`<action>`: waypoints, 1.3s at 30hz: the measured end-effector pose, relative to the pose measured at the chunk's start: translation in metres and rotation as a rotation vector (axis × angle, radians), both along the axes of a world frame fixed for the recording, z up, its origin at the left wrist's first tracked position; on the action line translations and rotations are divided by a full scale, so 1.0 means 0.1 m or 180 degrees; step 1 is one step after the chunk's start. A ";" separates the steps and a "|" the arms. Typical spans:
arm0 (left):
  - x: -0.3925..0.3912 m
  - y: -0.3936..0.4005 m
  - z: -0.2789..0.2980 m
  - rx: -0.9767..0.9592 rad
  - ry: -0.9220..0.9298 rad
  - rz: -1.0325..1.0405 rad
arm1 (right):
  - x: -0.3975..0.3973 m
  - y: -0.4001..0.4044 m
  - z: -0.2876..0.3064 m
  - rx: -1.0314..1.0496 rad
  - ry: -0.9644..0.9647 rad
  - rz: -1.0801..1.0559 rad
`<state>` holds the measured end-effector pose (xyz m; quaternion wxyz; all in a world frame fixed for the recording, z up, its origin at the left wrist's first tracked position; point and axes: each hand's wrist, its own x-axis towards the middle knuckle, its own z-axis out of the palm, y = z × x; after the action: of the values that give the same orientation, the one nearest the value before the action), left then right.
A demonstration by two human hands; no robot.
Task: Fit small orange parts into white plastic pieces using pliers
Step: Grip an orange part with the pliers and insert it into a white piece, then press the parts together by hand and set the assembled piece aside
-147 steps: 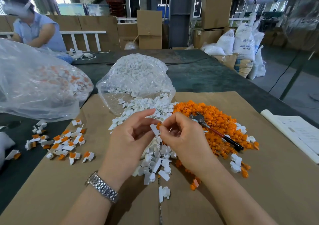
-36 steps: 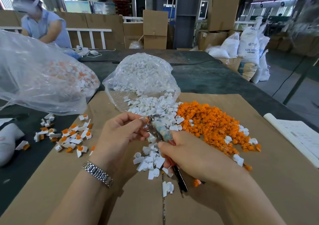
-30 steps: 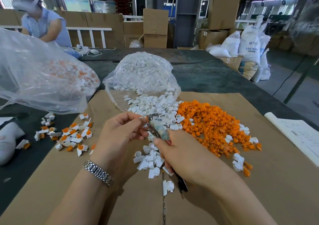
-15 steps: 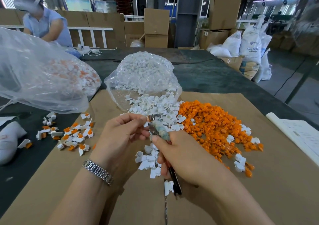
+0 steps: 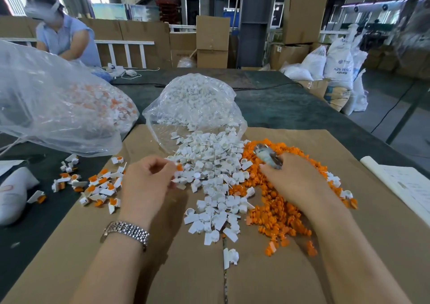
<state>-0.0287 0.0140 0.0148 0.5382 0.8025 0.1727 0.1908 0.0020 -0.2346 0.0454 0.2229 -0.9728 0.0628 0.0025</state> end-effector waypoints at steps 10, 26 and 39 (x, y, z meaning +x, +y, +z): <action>0.04 0.05 -0.08 0.1631 -0.0242 0.0004 | 0.08 -0.09 -0.34 -0.0947 -0.0278 -0.0492; 0.01 0.10 -0.09 0.1192 0.0880 -0.2075 | -0.03 -0.03 -0.40 -0.0955 -0.0596 0.0468; 0.07 -0.24 -0.22 0.1615 0.0282 -0.1846 | 0.05 0.08 -0.45 -0.0595 -0.1266 0.0419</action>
<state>-0.0222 -0.0103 -0.0071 0.3463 0.9331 -0.0911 0.0325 0.0067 -0.2269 0.0000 0.1391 -0.9726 -0.0460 -0.1806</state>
